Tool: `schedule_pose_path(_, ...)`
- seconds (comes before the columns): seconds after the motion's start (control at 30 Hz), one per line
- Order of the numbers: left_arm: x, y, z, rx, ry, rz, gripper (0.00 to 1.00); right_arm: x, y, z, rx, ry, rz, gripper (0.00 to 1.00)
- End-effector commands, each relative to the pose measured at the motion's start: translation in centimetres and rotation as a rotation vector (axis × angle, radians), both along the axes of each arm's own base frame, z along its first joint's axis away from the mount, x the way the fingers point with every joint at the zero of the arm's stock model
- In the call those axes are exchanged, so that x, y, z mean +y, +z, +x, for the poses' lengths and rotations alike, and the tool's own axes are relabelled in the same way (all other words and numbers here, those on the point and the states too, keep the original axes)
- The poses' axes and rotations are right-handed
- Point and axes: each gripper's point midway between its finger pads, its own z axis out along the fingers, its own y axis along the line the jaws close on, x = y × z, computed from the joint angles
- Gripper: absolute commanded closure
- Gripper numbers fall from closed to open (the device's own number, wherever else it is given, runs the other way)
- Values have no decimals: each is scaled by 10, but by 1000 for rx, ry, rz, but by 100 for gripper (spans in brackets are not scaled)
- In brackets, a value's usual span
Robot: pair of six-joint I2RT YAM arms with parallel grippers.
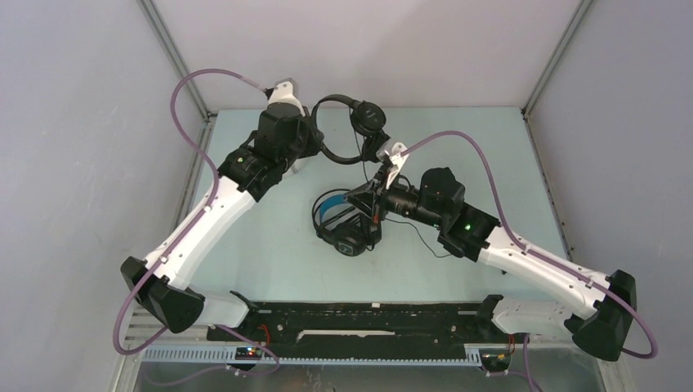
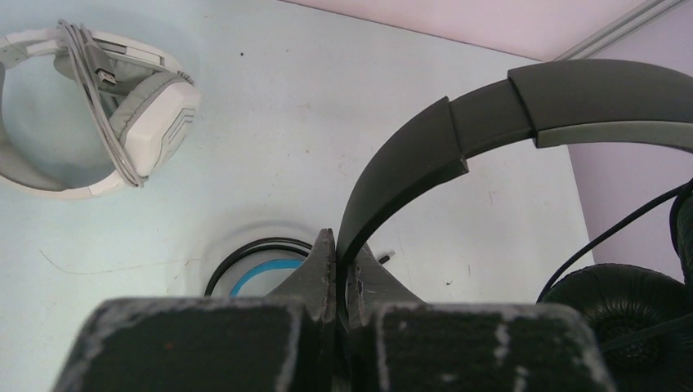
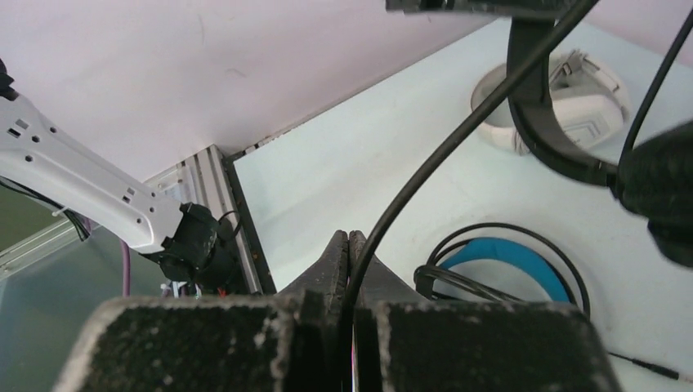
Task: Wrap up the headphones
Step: Wrap the headphones cable around the headphones.
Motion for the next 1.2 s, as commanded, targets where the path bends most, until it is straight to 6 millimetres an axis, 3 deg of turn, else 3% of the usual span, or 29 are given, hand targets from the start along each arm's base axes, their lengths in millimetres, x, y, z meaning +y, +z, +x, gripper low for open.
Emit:
schedule_pose_path(0.0, -3, 32, 1, -91, 10, -124, 100, 5, 55, 8, -130, -20, 93, 100)
schedule_pose_path(0.17, -2, 27, 1, -88, 14, -127, 100, 27, 48, 6, -115, 24, 69, 100)
schedule_pose_path(0.43, -6, 26, -2, -92, -5, -150, 100, 58, 17, -4, -71, 89, -26, 100)
schedule_pose_path(0.83, -9, 37, -8, -98, -38, -213, 100, 55, -18, 10, -25, 17, -134, 100)
schedule_pose_path(0.97, -9, 37, -8, -103, -40, -214, 100, 51, -14, 13, -24, -12, -130, 100)
schedule_pose_path(1.17, -11, 37, -11, -97, -63, -280, 100, 38, -35, 14, 4, -54, -200, 92)
